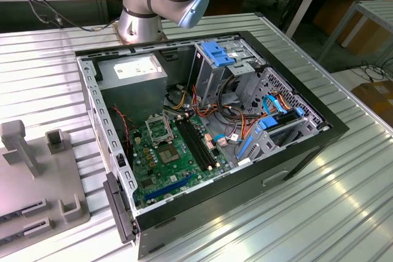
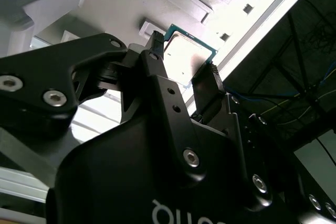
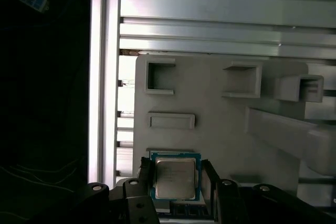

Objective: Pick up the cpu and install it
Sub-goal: 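Pick up the cpu and move it towards the insertion slot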

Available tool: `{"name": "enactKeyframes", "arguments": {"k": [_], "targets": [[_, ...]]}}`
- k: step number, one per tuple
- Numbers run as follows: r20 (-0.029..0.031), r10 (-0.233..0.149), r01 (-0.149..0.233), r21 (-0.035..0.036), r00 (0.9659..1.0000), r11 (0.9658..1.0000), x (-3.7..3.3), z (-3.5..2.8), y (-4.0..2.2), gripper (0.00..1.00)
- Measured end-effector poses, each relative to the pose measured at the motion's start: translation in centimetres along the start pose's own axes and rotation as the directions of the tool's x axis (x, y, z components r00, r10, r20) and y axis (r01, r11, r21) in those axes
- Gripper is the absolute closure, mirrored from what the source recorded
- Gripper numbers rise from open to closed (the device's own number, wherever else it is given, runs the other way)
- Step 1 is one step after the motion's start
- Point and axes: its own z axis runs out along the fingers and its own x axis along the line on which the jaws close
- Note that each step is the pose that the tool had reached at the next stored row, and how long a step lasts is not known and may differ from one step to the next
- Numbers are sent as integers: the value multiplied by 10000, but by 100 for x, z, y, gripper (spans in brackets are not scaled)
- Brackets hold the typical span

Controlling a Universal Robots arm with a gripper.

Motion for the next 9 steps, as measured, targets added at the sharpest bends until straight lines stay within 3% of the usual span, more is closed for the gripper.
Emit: {"name": "enactKeyframes", "arguments": {"k": [9], "targets": [[-6, 0, 0, 0, 10000, 10000, -1, -42, -1, 53]]}}
